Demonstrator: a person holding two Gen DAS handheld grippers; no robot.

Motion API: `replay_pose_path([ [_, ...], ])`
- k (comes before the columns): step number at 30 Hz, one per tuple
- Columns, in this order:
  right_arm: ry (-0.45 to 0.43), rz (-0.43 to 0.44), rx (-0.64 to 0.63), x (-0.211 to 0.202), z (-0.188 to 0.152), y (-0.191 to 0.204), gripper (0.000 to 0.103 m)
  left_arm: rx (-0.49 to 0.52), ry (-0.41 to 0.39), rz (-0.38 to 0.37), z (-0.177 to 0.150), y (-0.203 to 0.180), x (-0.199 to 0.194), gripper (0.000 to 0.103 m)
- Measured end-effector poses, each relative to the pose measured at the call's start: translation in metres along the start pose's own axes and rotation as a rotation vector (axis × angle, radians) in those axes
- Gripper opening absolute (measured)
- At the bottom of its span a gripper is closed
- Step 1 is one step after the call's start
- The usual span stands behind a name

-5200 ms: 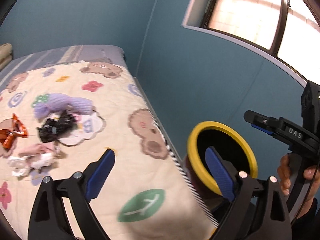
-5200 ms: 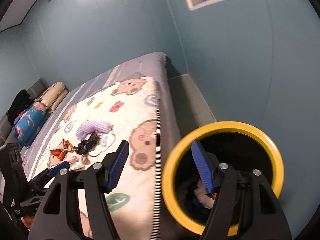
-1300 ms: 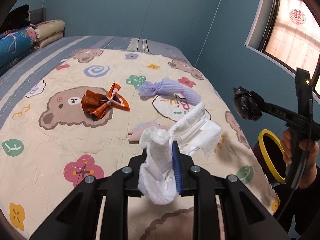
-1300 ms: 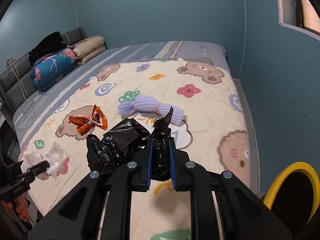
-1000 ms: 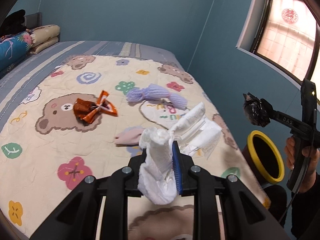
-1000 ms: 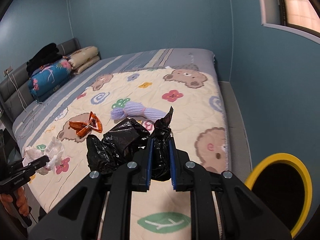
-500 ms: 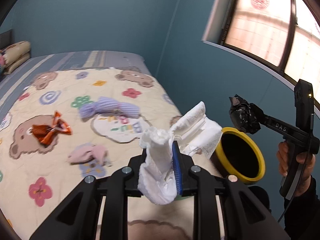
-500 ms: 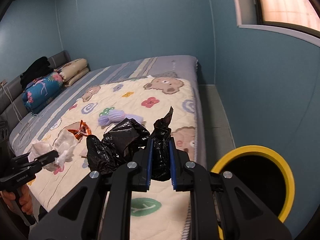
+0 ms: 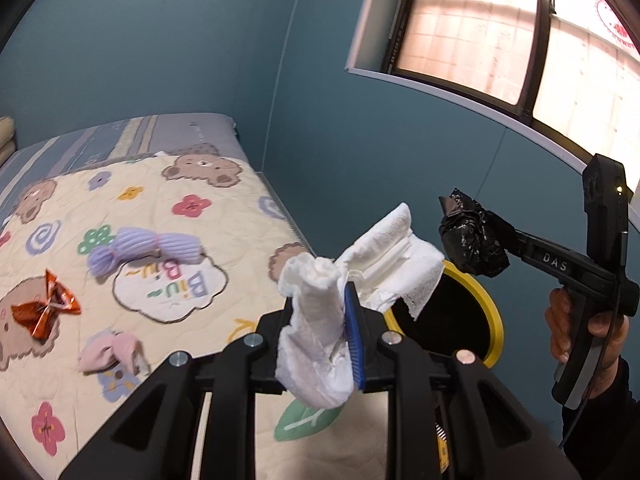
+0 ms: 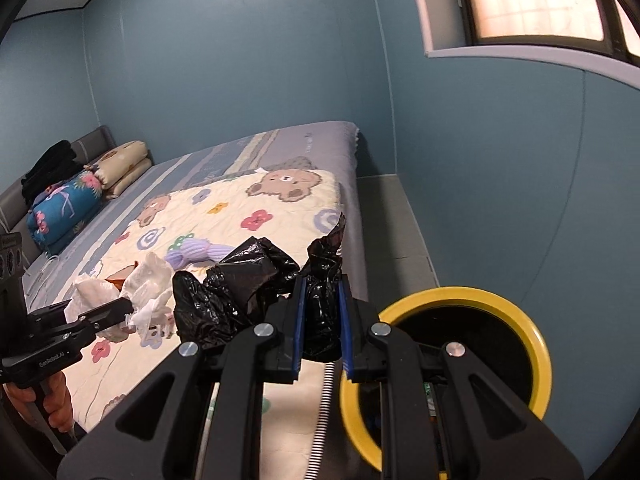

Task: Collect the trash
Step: 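Carry the white tissue and black bag over the bin with both tools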

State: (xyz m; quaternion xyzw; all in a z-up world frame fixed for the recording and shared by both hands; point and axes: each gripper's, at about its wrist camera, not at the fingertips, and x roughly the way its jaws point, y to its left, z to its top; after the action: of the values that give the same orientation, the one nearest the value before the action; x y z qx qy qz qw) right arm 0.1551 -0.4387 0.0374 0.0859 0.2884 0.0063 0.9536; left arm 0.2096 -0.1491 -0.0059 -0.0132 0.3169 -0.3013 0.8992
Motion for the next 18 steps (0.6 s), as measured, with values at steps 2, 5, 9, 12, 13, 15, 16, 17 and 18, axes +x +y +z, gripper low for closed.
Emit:
replay_pose_path([
  [2,0.001,-0.009,0.008,0.001,0.0,-0.007,0.015,0.01,0.007,-0.009,0.003,-0.006,0.008,0.021],
  [5,-0.003,-0.028,0.025,-0.001,-0.001,-0.02,0.015,0.016,0.021,-0.026,0.007,-0.015,0.021,0.021],
  [9,-0.007,-0.053,0.054,-0.002,-0.002,-0.04,0.015,0.03,0.039,-0.048,0.011,-0.026,0.04,0.021],
  [12,-0.011,-0.075,0.072,-0.002,-0.005,-0.051,0.015,0.039,0.056,-0.061,0.013,-0.034,0.055,0.021],
  [13,-0.01,-0.082,0.084,-0.002,-0.006,-0.057,0.015,0.04,0.063,-0.068,0.013,-0.036,0.06,0.021],
  [15,-0.003,-0.089,0.102,0.0,-0.008,-0.067,0.015,0.046,0.074,-0.076,0.013,-0.041,0.069,0.021],
  [16,0.0,-0.096,0.11,0.001,-0.009,-0.071,0.015,0.048,0.077,-0.078,0.013,-0.043,0.073,0.021],
  [17,0.002,-0.102,0.115,0.003,-0.009,-0.074,0.015,0.048,0.083,-0.083,0.013,-0.045,0.079,0.021],
  [18,0.007,-0.107,0.121,0.004,-0.011,-0.079,0.015,0.046,0.088,-0.087,0.013,-0.047,0.083,0.021],
])
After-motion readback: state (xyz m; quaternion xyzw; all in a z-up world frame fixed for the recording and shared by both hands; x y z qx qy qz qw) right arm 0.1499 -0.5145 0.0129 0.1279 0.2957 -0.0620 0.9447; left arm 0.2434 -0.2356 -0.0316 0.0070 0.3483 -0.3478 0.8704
